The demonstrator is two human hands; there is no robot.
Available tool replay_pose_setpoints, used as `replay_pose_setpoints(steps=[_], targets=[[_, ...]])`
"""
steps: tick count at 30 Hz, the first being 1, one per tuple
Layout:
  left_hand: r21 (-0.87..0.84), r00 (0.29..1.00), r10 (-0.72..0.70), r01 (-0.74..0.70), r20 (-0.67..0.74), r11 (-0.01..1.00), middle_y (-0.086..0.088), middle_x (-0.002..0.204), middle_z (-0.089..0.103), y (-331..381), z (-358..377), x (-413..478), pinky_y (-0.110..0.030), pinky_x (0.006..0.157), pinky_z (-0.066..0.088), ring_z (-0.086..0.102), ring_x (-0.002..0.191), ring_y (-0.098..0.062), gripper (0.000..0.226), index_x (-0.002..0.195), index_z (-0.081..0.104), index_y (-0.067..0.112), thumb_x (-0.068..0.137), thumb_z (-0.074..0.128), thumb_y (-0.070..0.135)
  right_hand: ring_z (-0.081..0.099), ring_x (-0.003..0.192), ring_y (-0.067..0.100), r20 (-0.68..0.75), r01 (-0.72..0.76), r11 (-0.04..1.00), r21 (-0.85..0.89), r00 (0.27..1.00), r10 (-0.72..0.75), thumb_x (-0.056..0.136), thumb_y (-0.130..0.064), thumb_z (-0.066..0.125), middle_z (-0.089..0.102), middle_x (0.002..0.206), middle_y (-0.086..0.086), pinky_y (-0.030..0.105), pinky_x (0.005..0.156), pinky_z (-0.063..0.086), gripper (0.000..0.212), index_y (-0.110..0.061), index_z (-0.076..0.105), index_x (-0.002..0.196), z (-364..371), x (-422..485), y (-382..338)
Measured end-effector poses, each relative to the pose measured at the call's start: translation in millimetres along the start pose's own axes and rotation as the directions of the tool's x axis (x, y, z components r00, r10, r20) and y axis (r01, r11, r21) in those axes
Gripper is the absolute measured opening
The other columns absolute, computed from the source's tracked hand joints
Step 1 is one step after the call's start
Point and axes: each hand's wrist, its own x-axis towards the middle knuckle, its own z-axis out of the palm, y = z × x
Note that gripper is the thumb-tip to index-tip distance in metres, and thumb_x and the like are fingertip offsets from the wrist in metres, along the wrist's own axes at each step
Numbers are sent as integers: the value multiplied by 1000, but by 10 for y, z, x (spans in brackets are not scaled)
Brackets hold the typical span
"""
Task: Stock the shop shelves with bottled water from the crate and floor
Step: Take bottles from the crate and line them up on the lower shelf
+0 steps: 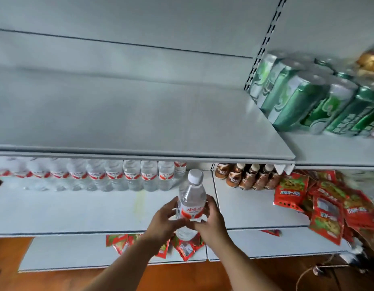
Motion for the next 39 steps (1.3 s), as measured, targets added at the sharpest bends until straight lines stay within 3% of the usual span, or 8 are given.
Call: replay_pose_setpoints(steps=[5,12,17,22,27,32,37,39], targets=[[0,996,48,-48,-80,999,12,119,64,-446,84,730,-29,93,45,57,113,-9,55,125,55,32,77,70,10,50,111,6,18,55,998,-2,998,-55,68,-13,81,54,114,-11,18,88,41,71,-34,38,120,62,760,399],[53,982,79,-71,-171,996,11,118,61,-1139,-1,1523,-39,101,44,54,115,-18,48,117,54,29,76,75,17,57,109,10,-70,149,988,39,987,-146,62,-8,84,60,113,-9,9,75,45,67,-41,44,105,424,1615,1124],[249,879,208,-106,-429,963,-3,109,57,-1377,99,1765,-32,90,49,62,100,-20,52,129,54,24,80,71,16,58,108,10,-150,229,969,93,965,-214,58,1,83,58,120,2,17,79,51,70,-39,49,105,623,2010,1411],[219,791,163,-37,-590,975,-4,107,70,-1315,132,1903,-21,74,40,65,98,-19,33,117,65,21,84,65,20,59,108,14,-208,301,952,54,936,-284,57,-6,83,60,118,1,40,92,51,73,-48,47,104,755,2294,1372],[140,792,136,-65,-595,988,-6,125,59,-1240,247,1946,-10,81,33,57,113,-20,38,128,55,12,90,58,14,59,107,15,-196,292,950,113,944,-267,56,-6,81,61,117,0,46,95,49,70,-49,49,101,759,2480,1329],[137,847,139,-79,-513,987,-5,127,59,-1244,263,2009,-22,92,42,55,118,-17,44,134,50,19,90,56,21,62,103,17,-179,267,950,164,955,-237,40,-34,77,63,113,-1,47,92,51,70,-48,47,102,770,2556,1248],[74,874,39,-4,-485,997,-5,133,56,-1055,237,1775,-31,102,41,51,124,-20,47,136,47,14,89,56,16,50,122,24,-107,212,975,-59,970,-217,63,-15,82,50,135,6,44,102,42,88,-27,34,135,595,2372,1083],[85,869,-9,58,-494,995,-7,133,55,-735,206,1518,-34,103,41,51,123,-21,47,135,47,12,89,56,14,43,128,24,-120,137,978,-157,980,-157,72,-15,77,45,139,8,39,106,37,78,-18,35,138,375,2143,839]])
